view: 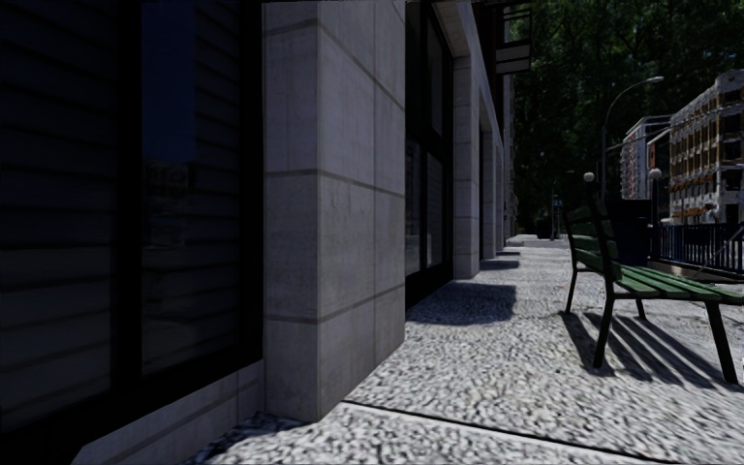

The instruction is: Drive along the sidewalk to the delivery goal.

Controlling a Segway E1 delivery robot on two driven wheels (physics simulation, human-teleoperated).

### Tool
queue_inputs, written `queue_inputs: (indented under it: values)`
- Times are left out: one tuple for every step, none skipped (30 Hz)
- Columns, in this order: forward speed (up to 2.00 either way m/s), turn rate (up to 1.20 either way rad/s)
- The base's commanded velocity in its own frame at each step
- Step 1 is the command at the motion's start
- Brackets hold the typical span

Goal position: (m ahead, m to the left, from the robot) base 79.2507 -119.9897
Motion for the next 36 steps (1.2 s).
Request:
queue_inputs:
  values:
    - [1.58, -0.49]
    - [1.58, -0.49]
    - [1.58, -0.49]
    - [1.58, -0.49]
    - [1.58, -0.48]
    - [1.58, -0.48]
    - [1.58, -0.48]
    - [1.58, -0.48]
    - [1.58, -0.48]
    - [1.58, -0.48]
    - [1.58, -0.48]
    - [1.58, -0.48]
    - [1.58, -0.48]
    - [1.58, -0.48]
    - [1.57, -0.48]
    - [1.57, -0.48]
    - [1.57, -0.48]
    - [1.57, -0.48]
    - [1.57, -0.48]
    - [1.57, -0.48]
    - [1.57, -0.48]
    - [1.57, -0.48]
    - [1.57, -0.48]
    - [1.57, -0.48]
    - [1.57, -0.48]
    - [1.57, -0.48]
    - [1.57, -0.33]
    - [1.57, -0.28]
    - [1.57, -0.25]
    - [1.57, -0.25]
    - [1.57, -0.20]
    - [1.57, -0.01]
    - [1.57, 0.00]
    - [1.57, 0.00]
    - [1.57, 0.00]
    - [1.57, 0.00]
